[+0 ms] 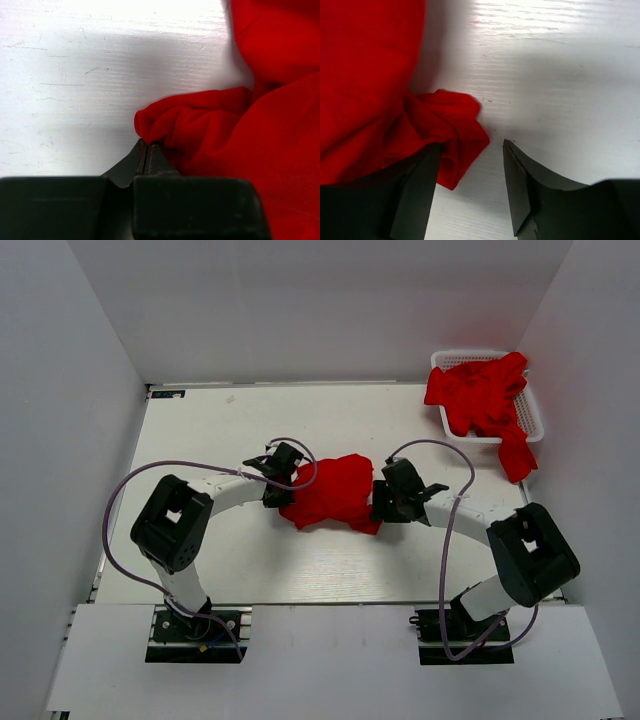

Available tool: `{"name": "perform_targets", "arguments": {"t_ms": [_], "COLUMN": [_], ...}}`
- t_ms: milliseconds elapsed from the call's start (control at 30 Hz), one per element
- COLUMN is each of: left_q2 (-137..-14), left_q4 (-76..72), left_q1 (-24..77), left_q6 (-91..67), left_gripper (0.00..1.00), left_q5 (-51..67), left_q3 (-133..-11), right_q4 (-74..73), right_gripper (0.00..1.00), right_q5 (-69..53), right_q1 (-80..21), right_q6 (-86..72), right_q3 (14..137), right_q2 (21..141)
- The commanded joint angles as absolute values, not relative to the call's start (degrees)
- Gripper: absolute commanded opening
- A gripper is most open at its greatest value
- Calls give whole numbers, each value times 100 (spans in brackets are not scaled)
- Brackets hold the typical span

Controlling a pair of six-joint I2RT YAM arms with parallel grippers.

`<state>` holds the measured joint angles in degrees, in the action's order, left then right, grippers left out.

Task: Fold and stack the t-shirts
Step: Flatten out the tshirt

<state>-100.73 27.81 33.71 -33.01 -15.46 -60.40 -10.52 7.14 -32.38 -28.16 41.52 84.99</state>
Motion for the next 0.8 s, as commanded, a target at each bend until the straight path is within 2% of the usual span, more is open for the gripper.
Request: {"name": "perform_targets", "arguments": {"t_ms": [0, 67, 100, 133, 200, 233, 333, 533, 767], "left_q2": [-9773, -9773, -9773, -9773, -9703, -9642, -9537, -9255, -8728], "left_q4": [2997, 2997, 3058, 3059, 3059, 3059, 3059, 3672, 5324], "left_q1": [3384, 3384, 3384, 3384, 3384, 3384, 3384, 3384, 3305], "left_q6": [-3270, -3270, -3270, -3270, -3270, -3270, -3270, -3330, -3946], "left_gripper": [0, 0, 0, 0, 0, 0, 0, 0, 0], "left_q5": [-1600, -1600, -1600, -1600, -1600, -1600, -1600, -2135, -3934], "left_q3": [-5968, -5968, -5968, -5968, -5915, -5915, -5862, -6152, -7460], "right_q4": [-607, -484, -466, -492, -545, -536, -650, -1106, -2082], "right_gripper": [57, 52, 45, 30, 5, 0, 0, 0, 0], "right_q5": [308, 80, 62, -147, -149, -123, -27, 1150, 3461], "right_q1": [-3261, -3261, -3261, -3261, -3278, -3278, -3269, -3234, -3130], "right_q6": [-2716, -2681, -2672, -2689, -2733, -2751, -2795, -2725, -2628], "right_q3": [4210, 4236, 4245, 4289, 4298, 4263, 4263, 4341, 5104], "right_q2": [8674, 8815, 8885, 8955, 9018, 9044, 8983, 8150, 6883]}}
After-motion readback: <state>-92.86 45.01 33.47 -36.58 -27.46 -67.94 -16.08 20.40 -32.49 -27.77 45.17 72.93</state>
